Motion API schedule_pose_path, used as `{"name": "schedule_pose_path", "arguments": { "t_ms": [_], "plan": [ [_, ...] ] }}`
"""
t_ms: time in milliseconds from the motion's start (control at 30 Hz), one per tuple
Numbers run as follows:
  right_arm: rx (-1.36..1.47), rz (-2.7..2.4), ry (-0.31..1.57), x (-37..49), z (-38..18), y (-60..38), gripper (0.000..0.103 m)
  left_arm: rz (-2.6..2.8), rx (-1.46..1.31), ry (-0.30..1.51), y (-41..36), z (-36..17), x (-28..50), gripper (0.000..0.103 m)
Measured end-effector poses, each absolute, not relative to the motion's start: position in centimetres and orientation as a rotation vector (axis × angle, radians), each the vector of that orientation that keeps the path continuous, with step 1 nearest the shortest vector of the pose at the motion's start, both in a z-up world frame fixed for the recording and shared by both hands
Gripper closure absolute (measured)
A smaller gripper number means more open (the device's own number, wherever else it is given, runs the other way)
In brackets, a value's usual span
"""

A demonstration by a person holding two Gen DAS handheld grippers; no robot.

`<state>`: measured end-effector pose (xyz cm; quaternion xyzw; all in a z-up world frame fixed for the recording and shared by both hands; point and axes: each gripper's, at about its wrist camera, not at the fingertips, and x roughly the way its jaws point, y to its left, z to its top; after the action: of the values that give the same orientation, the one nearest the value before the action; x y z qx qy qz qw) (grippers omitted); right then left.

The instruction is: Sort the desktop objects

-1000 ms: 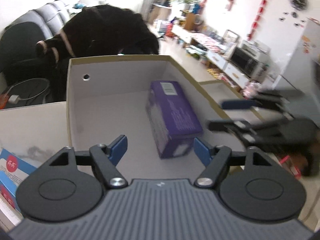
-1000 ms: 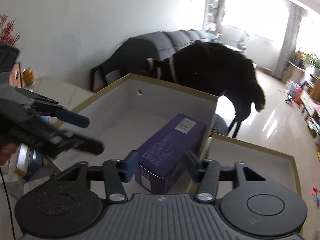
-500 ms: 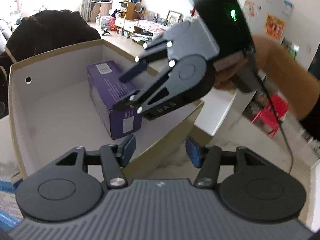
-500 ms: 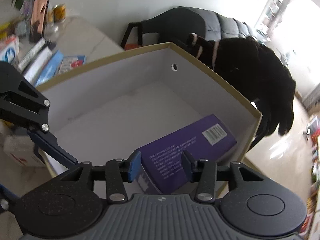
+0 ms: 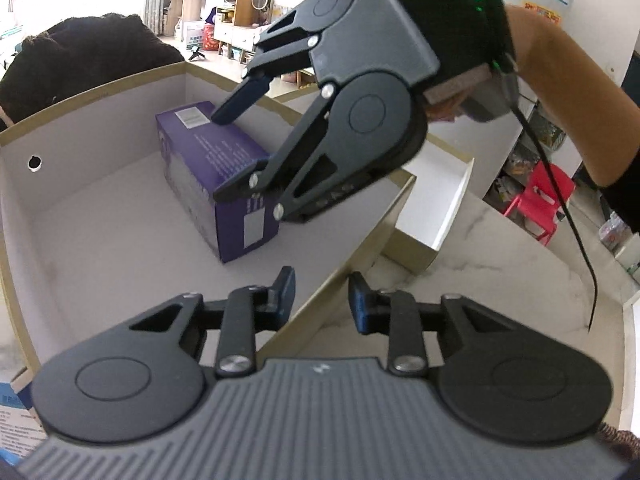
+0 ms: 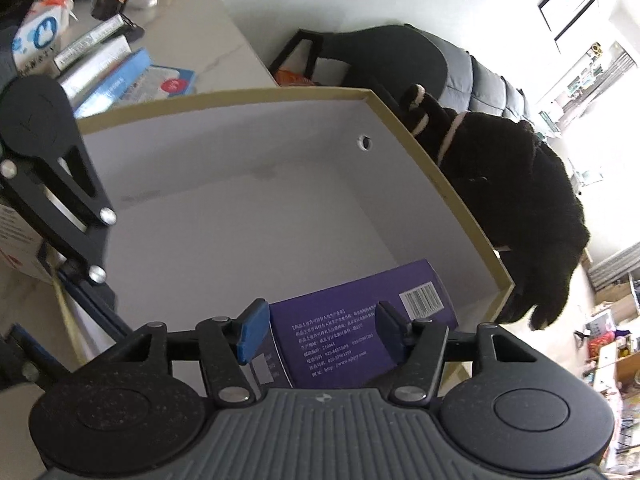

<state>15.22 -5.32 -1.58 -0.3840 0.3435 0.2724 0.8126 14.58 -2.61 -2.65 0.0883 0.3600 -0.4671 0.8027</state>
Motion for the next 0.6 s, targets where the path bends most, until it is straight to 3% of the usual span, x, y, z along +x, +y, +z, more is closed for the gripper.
{"name": "schedule_pose_path", "arguments": {
  "t_ms": [333, 500, 600],
  "plan": [
    [-0.846, 0.476, 0.733, 17.2, -2.0, -6.2, 0.042, -1.024, 0.172, 0.783, -2.0, -3.1, 14.5, 0.079],
    [-0.778, 0.418, 0.754, 18.4, -2.7, -7.3, 0.037, -1.024, 0.155, 0.789, -1.9, -3.0, 14.6, 0.079],
    [-0.724, 0.39, 0.742, 17.9, -2.7, -7.6, 0.038, -1.03, 0.133, 0.78, -1.6, -2.7, 14.7, 0.074]
  ]
}}
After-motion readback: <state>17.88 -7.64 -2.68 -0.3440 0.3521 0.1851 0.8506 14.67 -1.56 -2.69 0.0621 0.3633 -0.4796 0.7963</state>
